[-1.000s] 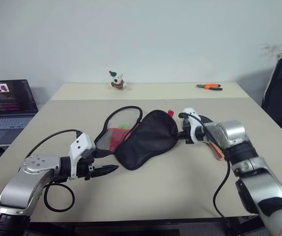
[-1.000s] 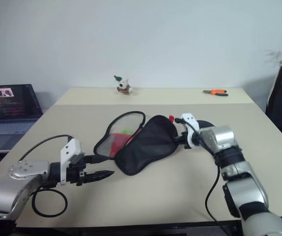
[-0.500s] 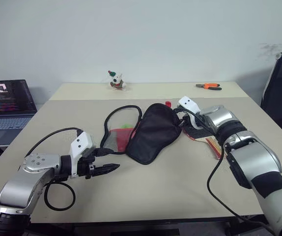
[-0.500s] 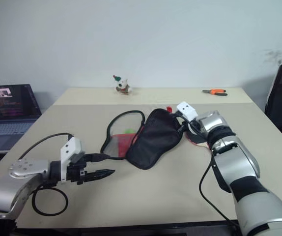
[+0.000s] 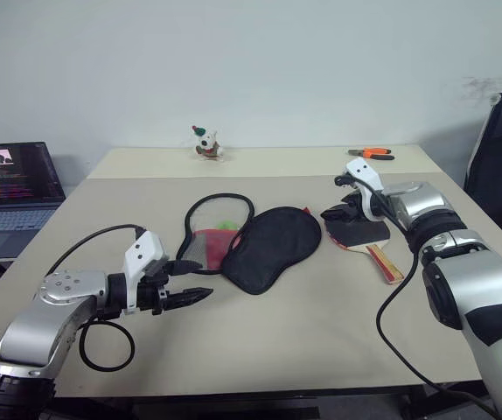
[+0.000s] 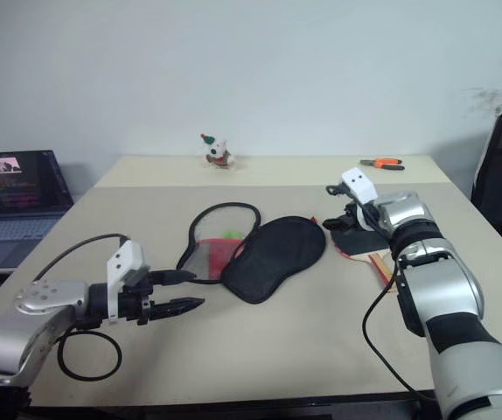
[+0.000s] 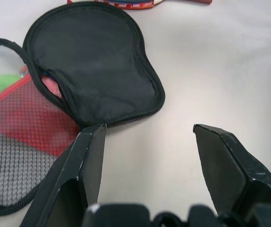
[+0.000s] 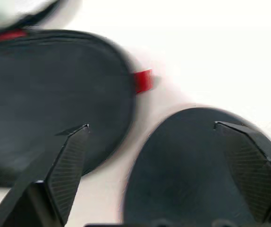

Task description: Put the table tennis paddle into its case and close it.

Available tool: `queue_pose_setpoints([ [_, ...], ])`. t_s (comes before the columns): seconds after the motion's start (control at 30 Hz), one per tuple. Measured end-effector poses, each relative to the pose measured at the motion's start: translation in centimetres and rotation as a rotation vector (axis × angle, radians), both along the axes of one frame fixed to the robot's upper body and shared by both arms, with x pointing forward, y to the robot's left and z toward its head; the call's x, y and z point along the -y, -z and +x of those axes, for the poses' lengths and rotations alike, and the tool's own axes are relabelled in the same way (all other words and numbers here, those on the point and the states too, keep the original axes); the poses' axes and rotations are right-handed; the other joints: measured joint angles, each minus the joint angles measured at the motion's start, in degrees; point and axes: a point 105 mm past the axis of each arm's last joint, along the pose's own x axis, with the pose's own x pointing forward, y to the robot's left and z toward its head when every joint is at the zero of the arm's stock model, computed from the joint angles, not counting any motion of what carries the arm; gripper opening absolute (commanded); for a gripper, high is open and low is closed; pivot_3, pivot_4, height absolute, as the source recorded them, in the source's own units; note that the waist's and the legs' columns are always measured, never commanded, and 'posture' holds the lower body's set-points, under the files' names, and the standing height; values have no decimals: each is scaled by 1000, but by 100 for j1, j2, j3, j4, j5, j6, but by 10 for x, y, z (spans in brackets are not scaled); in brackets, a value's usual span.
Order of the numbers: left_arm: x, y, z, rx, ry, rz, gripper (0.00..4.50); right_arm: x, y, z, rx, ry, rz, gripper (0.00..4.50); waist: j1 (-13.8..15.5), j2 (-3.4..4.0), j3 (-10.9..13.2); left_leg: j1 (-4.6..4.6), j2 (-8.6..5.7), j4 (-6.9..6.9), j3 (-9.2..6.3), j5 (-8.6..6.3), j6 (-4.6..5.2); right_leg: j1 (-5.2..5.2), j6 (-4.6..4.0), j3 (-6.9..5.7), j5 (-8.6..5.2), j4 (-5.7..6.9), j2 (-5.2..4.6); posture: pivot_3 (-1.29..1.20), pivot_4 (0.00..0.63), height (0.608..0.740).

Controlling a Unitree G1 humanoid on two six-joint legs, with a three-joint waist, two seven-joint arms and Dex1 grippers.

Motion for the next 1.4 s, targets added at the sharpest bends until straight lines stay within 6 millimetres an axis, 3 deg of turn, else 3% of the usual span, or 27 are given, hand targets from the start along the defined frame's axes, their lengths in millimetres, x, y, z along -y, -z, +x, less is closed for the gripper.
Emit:
queue_pose_setpoints([
  [0.07, -1, -7, 2, 13, -4, -24, 3217, -7, 7, -18, -61, -85, 60, 4473, 25, -3, -2, -7, 3, 4, -13, 0, 0, 4, 0, -3, 0, -1, 0, 0, 150, 740],
  [0.17, -11, -24, 6, 36, -22, -72, 3217, -31, 57, -67, -224, -141, 157, 4473, 107, -5, -5, -21, 4, 5, -36, 0, 0, -3, 0, -7, 0, 1, 0, 0, 150, 740],
  [0.27, -17, -27, 8, 28, -19, -66, 3217, -52, 91, -96, -348, -109, 212, 4473, 102, 11, 5, -25, -9, 9, -16, 2, -3, -19, 1, -3, 1, 13, -2, 0, 150, 740],
  [0.37, -21, -27, 14, 18, -23, -78, 3217, -65, 83, -102, -317, -50, 282, 4473, 104, 0, -1, -5, -11, 19, -19, 3, -5, 0, 4, -7, 5, 16, 10, 0, 150, 740],
  [0.53, -20, -30, 17, 30, -9, -73, 3217, -90, 87, -105, -340, -12, 350, 4473, 104, 1, -1, 7, -10, 16, -19, 4, -6, 9, 3, -7, 5, 16, 20, 0, 150, 740],
  [0.7, -21, -25, 19, 14, -9, -61, 3217, -99, 97, -96, -339, 54, 376, 4473, 99, -3, -3, 5, -10, 14, -15, 4, -6, 7, 3, -4, 5, 9, 19, 0, 150, 740],
  [1.0, -22, -22, 18, 14, -11, -56, 3217, -126, 93, -86, -321, 97, 469, 4473, 77, -3, -4, 15, -6, 15, -14, 5, -8, 6, -16, -3, 16, 19, 28, 0, 150, 740],
  [1.1, -22, -20, 17, 7, -14, -56, 3217, -135, 88, -88, -332, 75, 495, 3879, 77, -3, -3, 11, -3, 11, -15, 5, -8, 3, -17, -4, 16, 12, 41, 0, 150, 740],
  [1.17, -22, -19, 17, 8, -16, -54, 3217, -137, 81, -89, -345, 60, 517, 3245, 83, -3, -4, 6, 0, 11, -16, 5, -8, 1, -17, -3, 16, 8, 45, 0, 150, 740],
  [1.4, -22, -20, 18, 18, -27, -53, 3217, -114, 76, -90, -424, 64, 500, 951, 101, -3, -3, 4, -1, 11, -15, 5, -7, 1, -17, -4, 16, 7, 43, 0, 150, 740],
])
